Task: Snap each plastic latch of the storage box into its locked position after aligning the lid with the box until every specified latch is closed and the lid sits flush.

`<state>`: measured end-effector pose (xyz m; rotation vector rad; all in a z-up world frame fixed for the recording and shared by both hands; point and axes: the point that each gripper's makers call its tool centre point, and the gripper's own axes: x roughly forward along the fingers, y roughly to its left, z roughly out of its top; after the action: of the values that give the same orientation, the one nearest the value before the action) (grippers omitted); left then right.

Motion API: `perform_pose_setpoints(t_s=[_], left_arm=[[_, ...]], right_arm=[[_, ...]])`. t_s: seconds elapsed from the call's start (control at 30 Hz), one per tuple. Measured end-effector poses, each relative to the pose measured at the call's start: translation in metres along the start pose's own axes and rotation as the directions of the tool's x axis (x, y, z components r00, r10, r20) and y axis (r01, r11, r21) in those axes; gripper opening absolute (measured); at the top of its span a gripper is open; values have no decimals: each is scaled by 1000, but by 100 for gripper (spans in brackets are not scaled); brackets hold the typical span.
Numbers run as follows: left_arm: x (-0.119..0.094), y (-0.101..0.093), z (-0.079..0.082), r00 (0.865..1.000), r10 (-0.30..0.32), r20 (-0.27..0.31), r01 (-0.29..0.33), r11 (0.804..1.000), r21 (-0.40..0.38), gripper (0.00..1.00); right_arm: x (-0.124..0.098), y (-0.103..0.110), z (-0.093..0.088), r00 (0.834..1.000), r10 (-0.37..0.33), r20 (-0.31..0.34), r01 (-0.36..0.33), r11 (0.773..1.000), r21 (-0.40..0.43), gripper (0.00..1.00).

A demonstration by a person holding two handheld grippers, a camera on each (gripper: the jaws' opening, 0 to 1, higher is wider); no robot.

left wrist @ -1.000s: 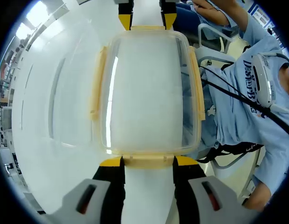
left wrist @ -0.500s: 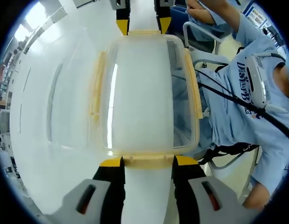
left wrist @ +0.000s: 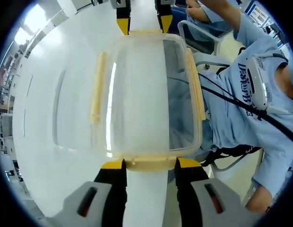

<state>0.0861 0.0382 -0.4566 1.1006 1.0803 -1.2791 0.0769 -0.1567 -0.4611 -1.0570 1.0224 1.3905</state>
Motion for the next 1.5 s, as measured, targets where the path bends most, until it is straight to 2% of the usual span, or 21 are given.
perform_pose_setpoints(t_s=[0.23,0.33,0.5,0.73,1.03,1.5], left_arm=[[-15,-2,1,1000,23,6,-23,1000,6,39],[-24,-2,2,999,51,18,-52,998,19,39],[-31,-7,1,998,55,21,-55,998,12,39],[-42,-3,3,998,63,14,-63,998,9,39],[-51,2,6,997,76,8,-76,997,18,39],[-46,10,3,997,74,-2,-74,997,13,39]], right_arm=[[-18,6,7,1000,-26,-4,26,1000,-8,37],[-25,6,9,999,-47,-12,47,999,-14,37],[-34,7,12,999,-52,-3,52,998,-21,37],[-45,6,14,998,-63,2,63,998,-21,37],[-47,4,13,997,-71,10,71,997,-18,37],[-44,-4,14,997,-80,7,80,997,-23,37]])
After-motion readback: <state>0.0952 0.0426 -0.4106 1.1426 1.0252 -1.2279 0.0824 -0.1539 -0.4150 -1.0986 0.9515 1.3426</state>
